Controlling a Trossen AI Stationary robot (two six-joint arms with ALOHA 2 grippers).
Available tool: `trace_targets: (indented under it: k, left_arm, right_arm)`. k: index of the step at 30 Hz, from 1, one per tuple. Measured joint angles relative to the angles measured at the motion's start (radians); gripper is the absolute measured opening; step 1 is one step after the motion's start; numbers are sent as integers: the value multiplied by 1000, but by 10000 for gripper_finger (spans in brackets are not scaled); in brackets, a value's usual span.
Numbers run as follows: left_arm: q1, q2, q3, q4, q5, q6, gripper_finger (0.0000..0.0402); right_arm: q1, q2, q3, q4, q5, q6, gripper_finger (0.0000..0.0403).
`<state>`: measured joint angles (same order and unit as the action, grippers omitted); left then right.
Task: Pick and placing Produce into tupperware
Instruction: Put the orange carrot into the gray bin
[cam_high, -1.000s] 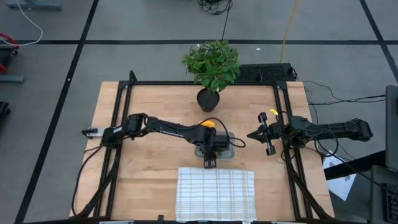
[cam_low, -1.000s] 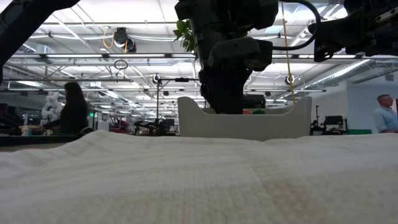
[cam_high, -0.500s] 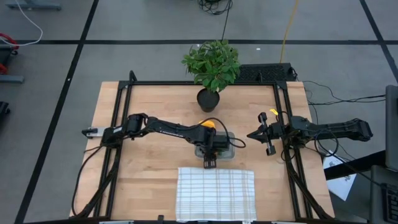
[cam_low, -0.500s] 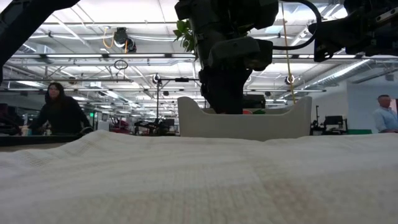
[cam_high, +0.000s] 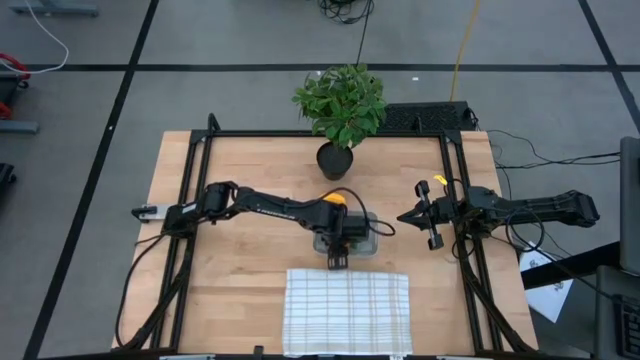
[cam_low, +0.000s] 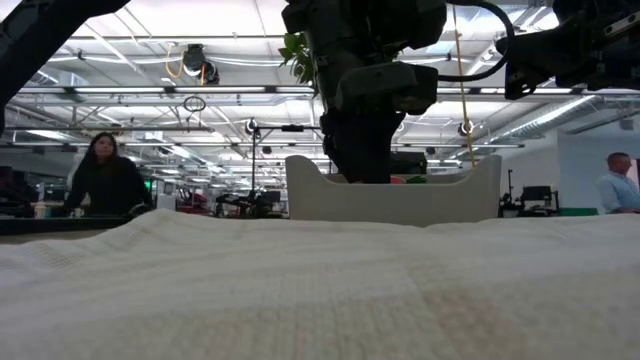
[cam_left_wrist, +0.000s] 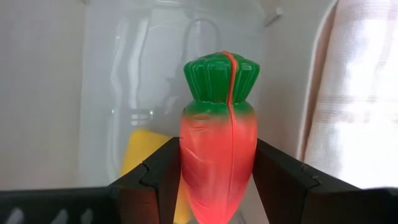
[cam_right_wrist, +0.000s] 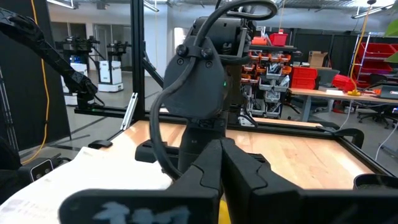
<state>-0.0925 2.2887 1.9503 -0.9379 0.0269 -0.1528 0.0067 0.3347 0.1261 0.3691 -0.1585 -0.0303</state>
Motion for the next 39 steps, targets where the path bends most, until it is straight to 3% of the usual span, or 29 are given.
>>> trace_targets:
  k: [39]
  left_arm:
    - [4, 0, 0, 8, 0, 11, 175]
  right_arm:
    - [0, 0, 0, 0, 0, 0, 0]
